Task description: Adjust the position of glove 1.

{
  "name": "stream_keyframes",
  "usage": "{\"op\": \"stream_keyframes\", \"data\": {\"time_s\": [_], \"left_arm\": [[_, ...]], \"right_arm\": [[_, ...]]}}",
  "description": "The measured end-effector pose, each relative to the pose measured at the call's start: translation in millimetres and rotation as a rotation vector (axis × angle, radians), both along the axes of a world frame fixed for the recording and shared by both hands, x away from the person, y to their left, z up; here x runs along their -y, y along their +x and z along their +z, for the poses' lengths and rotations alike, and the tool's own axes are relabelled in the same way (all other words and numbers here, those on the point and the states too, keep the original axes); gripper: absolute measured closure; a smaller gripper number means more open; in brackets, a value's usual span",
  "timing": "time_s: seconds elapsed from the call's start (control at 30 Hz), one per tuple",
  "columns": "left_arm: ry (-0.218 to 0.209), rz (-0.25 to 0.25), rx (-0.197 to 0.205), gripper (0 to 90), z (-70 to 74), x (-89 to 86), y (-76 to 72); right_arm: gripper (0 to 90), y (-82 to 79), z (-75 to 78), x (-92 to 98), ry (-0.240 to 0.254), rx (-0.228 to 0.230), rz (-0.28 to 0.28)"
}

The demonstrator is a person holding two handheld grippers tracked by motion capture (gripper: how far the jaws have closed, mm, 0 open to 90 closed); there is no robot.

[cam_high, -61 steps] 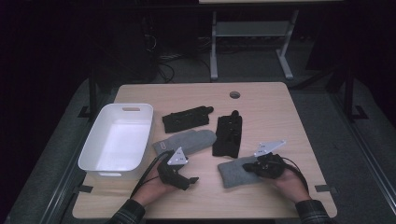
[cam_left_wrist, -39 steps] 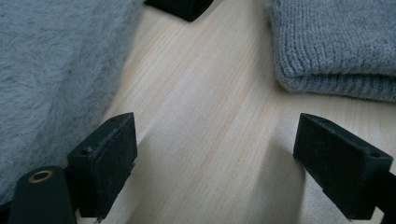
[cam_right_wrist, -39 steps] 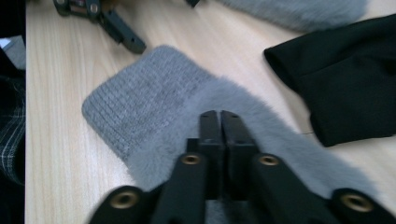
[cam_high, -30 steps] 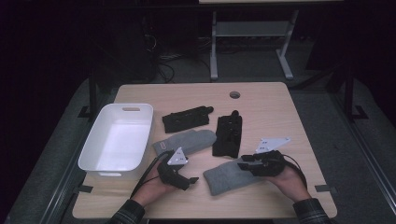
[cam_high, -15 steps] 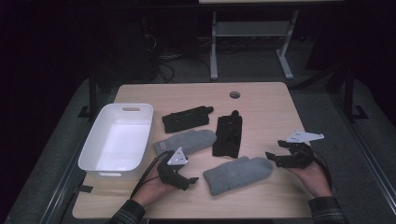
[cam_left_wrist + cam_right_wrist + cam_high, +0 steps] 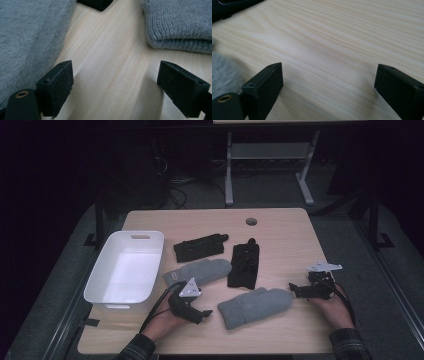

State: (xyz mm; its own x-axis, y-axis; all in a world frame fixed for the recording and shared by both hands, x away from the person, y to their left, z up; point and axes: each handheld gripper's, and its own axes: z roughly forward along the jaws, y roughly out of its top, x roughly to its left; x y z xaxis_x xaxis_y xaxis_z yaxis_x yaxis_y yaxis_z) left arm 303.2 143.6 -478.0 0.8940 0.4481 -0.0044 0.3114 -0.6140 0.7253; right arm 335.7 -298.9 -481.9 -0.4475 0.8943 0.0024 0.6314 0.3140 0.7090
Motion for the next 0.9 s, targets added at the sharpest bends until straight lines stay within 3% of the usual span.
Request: {"op": "stream_keyframes", "data": {"time_s": [0.2,0.33,0.43,0.63,0.73,0.9], "left_arm": [[0.026,0.008,-0.014,17.1,4.3,-1.0,-0.9],[0.028,0.015,0.008,24.2,12.5,-2.3,-1.7],[0.026,0.048,0.018,36.5,21.5,-1.5,-1.1],[0.041,0.119,0.011,74.9,38.6,1.1,7.5],[0.057,0.154,0.013,89.1,46.1,1.5,13.5],[0.059,0.203,0.038,89.3,57.6,2.7,26.7]], "right_arm": [[6.7,1.4,-1.9,1.7,0.026,-0.01,-0.007],[6.7,1.4,-2.0,1.7,0.026,-0.01,-0.007],[6.7,1.3,-2.0,1.7,0.026,-0.009,-0.007],[6.7,1.3,-2.0,1.6,0.026,-0.009,-0.008],[6.7,1.3,-2.0,1.6,0.026,-0.009,-0.008],[6.7,1.3,-2.0,1.6,0.026,-0.009,-0.008]]}}
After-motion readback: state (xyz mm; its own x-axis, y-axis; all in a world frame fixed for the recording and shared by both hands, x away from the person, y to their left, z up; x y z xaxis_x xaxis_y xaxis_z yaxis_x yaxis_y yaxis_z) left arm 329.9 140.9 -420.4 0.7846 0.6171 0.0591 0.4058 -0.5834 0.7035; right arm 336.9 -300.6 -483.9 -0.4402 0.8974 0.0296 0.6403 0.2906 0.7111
